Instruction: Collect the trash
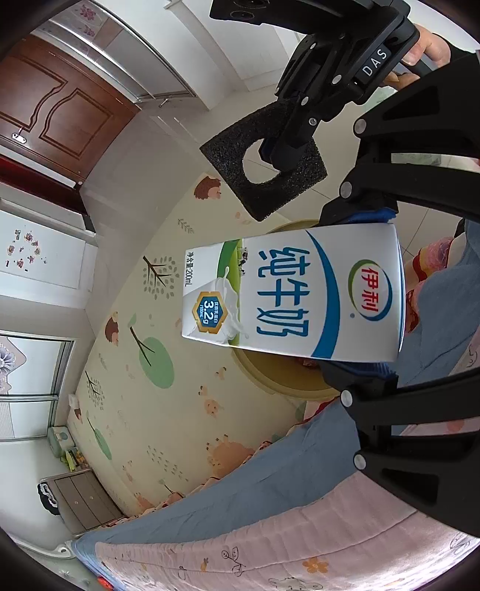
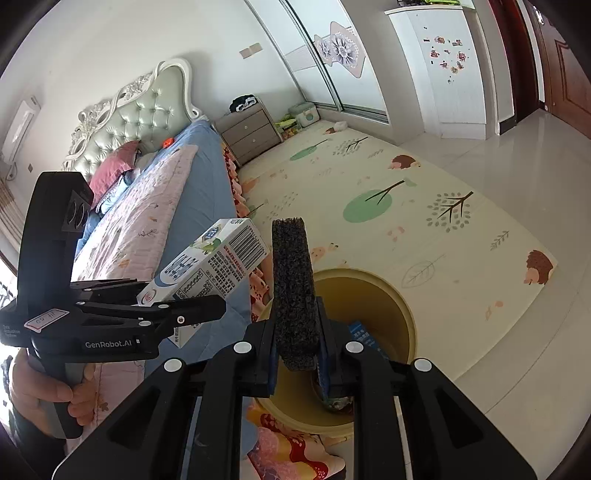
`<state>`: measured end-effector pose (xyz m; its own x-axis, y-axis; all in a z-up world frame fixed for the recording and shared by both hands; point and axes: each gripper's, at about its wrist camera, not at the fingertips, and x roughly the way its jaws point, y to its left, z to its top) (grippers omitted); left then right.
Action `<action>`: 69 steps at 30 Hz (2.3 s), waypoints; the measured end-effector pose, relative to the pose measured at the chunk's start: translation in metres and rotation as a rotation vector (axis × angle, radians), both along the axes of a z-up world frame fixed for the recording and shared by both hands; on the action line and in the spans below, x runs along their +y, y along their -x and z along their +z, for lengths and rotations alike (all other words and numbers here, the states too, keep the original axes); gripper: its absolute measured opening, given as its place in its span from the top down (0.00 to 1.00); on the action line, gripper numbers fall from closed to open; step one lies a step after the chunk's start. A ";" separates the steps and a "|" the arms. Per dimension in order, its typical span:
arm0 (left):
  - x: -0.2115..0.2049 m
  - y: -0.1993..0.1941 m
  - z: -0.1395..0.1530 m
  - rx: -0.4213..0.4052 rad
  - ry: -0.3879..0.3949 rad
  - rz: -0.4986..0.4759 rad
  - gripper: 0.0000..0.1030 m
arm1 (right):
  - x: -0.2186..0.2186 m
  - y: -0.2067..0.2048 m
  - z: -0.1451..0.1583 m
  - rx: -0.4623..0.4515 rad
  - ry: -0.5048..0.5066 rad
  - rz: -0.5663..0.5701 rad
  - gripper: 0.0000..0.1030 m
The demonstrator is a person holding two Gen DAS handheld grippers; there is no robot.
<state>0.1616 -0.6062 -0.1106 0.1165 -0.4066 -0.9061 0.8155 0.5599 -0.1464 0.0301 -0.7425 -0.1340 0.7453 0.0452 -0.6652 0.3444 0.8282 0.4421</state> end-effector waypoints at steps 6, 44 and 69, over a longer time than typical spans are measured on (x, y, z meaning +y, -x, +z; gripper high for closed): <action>-0.003 -0.003 -0.003 -0.008 -0.011 0.001 0.47 | -0.001 -0.012 -0.007 0.022 0.006 0.011 0.84; 0.001 -0.020 -0.011 0.045 -0.009 0.056 0.23 | -0.016 -0.014 -0.024 0.107 0.001 -0.027 0.48; 0.204 -0.038 0.058 -0.207 0.061 0.337 0.23 | 0.155 -0.073 0.055 0.039 0.152 0.243 0.49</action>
<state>0.1998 -0.4025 -0.0530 0.4303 -0.3672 -0.8246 0.6037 0.7962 -0.0395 0.1029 -0.5877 -0.0786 0.6989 0.1169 -0.7056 0.1418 0.9443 0.2970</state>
